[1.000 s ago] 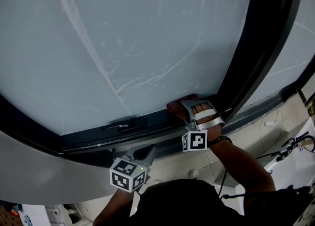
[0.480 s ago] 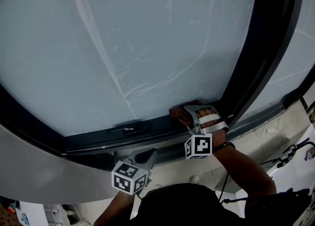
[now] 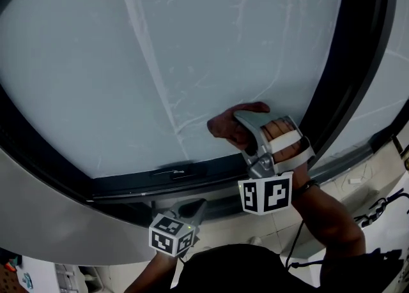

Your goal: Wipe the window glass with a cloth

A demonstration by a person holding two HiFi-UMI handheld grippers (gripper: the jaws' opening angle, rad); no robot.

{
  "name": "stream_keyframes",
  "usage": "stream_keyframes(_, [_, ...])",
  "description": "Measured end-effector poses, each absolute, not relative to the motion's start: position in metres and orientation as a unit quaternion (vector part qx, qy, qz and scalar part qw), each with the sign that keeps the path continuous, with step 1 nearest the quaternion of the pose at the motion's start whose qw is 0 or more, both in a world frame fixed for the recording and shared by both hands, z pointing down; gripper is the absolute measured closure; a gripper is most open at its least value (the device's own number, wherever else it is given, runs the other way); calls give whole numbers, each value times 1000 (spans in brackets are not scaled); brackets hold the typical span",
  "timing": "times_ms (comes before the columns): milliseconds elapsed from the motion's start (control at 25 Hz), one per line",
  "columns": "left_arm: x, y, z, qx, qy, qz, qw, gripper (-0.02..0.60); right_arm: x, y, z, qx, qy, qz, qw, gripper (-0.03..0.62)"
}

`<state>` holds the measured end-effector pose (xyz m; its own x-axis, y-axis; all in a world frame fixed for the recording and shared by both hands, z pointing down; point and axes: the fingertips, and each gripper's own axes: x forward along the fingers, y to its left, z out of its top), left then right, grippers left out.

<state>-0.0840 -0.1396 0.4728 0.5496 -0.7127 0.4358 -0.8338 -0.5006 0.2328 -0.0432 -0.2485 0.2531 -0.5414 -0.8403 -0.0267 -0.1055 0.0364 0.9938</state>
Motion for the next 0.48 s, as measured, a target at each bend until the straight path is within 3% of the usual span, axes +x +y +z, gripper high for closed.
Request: stream_keyframes(480, [-112, -127, 471, 846, -471, 135, 212, 565, -70, -258, 125, 427, -578, -650, 247, 497])
